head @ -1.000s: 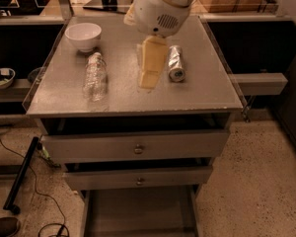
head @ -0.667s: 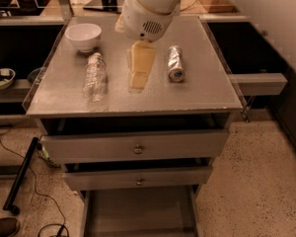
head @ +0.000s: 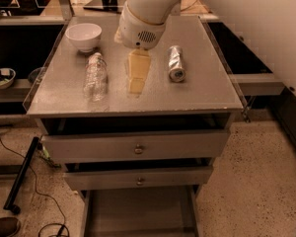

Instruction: Place water bottle into bottom drawer

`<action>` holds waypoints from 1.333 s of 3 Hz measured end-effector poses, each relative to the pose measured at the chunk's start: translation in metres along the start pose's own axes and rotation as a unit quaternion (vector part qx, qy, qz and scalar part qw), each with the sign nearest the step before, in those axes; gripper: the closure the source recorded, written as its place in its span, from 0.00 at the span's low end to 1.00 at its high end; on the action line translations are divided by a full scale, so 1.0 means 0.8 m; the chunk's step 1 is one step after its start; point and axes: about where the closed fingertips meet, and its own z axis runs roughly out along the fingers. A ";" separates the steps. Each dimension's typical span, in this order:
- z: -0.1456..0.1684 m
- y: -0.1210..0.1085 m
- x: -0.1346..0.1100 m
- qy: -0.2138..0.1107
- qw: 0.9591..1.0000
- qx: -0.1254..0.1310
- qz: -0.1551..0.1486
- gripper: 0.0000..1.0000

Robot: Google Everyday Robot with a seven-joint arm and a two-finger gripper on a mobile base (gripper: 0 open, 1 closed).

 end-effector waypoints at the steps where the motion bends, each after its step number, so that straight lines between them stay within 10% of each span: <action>1: 0.000 0.000 0.000 0.000 1.000 0.000 0.000 0.00; 4: 0.014 0.017 0.008 -0.019 0.997 -0.059 0.045 0.00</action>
Offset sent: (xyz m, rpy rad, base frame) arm -0.0169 -0.0179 -0.0168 0.0055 0.2075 -0.0611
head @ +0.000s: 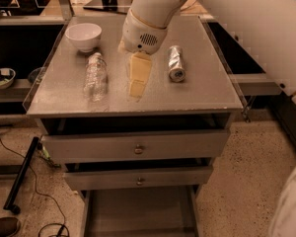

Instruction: Place water bottle into bottom drawer

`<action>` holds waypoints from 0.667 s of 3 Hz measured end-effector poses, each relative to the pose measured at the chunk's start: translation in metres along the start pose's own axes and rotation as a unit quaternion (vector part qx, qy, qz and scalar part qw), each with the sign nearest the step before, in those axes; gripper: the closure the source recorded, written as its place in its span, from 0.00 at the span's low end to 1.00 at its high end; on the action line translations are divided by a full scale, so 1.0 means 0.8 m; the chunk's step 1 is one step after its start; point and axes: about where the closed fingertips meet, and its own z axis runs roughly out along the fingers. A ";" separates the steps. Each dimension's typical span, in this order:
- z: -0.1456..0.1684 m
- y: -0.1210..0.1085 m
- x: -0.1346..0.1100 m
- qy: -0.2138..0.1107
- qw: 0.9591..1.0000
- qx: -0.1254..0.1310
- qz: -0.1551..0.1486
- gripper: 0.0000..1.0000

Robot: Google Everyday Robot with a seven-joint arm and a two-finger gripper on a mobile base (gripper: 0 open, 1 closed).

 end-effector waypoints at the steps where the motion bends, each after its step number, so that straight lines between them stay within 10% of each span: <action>1: 0.002 0.008 0.009 0.008 1.000 -0.004 0.026 0.00; 2: -0.004 0.024 0.039 0.023 0.996 -0.005 0.081 0.00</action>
Offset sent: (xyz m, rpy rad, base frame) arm -0.0292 -0.0749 -0.0203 -0.1011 0.1394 -0.3063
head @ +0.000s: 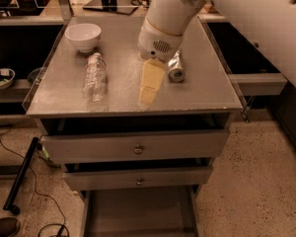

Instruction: Place water bottle into bottom drawer

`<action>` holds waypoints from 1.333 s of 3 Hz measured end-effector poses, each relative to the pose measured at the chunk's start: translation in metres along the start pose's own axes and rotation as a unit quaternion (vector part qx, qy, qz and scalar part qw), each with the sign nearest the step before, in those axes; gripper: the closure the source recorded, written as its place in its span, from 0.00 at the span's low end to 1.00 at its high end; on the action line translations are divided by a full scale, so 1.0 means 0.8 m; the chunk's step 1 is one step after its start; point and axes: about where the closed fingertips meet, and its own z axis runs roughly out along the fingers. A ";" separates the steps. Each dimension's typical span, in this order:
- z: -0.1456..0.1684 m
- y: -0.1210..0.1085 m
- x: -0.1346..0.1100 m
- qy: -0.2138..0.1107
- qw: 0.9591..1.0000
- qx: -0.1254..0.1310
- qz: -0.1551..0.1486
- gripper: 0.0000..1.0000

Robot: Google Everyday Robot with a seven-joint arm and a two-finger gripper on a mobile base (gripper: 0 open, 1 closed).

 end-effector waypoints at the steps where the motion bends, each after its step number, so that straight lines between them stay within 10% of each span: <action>1: -0.015 0.018 0.030 0.011 0.998 0.010 0.053 0.00; 4: -0.046 0.041 0.043 0.055 0.988 0.057 0.132 0.00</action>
Offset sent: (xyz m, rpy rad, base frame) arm -0.0669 -0.0810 0.0396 -0.0338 -0.0374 -0.3479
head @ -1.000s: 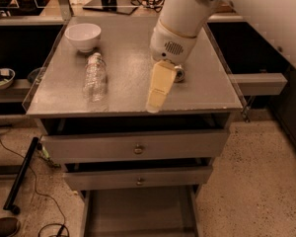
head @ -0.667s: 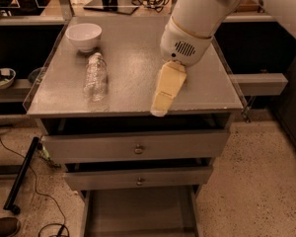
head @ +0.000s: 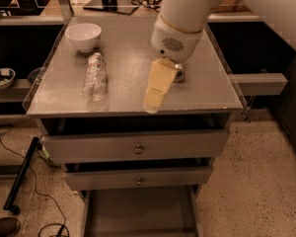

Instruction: Place water bottle into bottom drawer

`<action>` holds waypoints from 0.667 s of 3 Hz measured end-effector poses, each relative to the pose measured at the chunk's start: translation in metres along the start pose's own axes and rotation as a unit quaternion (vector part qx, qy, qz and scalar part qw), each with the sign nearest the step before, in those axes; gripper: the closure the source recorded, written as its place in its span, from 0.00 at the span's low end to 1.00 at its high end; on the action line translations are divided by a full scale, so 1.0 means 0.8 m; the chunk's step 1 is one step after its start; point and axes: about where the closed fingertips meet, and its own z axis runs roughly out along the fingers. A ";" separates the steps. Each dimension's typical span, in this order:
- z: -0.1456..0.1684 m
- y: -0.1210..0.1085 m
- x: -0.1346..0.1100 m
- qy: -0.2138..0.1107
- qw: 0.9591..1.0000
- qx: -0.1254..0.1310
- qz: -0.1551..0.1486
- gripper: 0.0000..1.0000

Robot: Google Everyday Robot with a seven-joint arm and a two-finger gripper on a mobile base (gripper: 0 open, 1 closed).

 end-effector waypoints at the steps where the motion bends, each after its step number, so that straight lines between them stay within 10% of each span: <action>1: -0.004 -0.006 -0.018 0.035 0.999 0.024 0.017 0.00; 2: 0.003 -0.018 -0.049 0.051 0.998 0.042 0.023 0.00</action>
Offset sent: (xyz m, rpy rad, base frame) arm 0.0218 0.0341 0.0104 -0.2227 0.0139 -0.1012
